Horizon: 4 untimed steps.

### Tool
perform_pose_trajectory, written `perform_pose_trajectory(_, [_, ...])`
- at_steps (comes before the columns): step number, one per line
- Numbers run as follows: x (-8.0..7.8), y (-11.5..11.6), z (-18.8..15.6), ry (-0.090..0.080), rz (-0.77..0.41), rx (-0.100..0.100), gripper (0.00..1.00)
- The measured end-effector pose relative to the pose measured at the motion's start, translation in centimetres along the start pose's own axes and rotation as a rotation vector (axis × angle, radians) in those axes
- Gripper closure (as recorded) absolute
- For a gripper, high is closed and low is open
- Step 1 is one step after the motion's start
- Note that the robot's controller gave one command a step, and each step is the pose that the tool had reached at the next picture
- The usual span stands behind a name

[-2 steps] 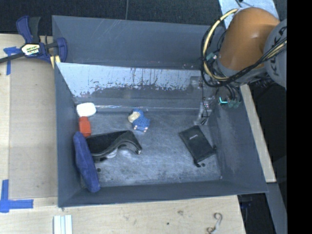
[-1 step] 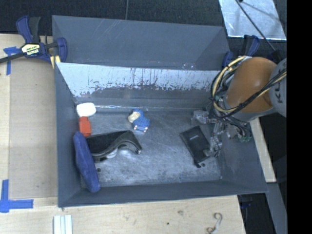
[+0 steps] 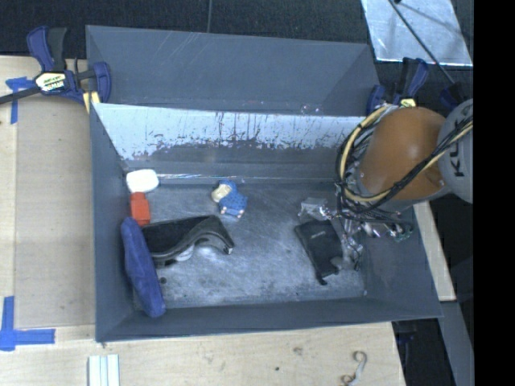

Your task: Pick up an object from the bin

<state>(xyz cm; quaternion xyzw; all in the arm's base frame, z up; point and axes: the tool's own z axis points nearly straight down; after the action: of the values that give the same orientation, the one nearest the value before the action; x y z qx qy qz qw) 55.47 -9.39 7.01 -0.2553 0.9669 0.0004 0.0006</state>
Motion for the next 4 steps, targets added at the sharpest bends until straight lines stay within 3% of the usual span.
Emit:
perform_pose_trajectory(1, [0.0, -0.1, 0.0, -0.001, 0.001, 0.001, 1.00])
perform_pose_trajectory(2, [1.4, 1.2, 0.0, -0.003, -0.912, 0.002, 1.00])
perform_pose_trajectory(3, [1.4, 1.1, 0.0, -0.002, -0.908, 0.001, 1.00])
perform_pose_trajectory(4, [0.9, 1.1, -15.1, -0.004, -0.901, 0.009, 1.00])
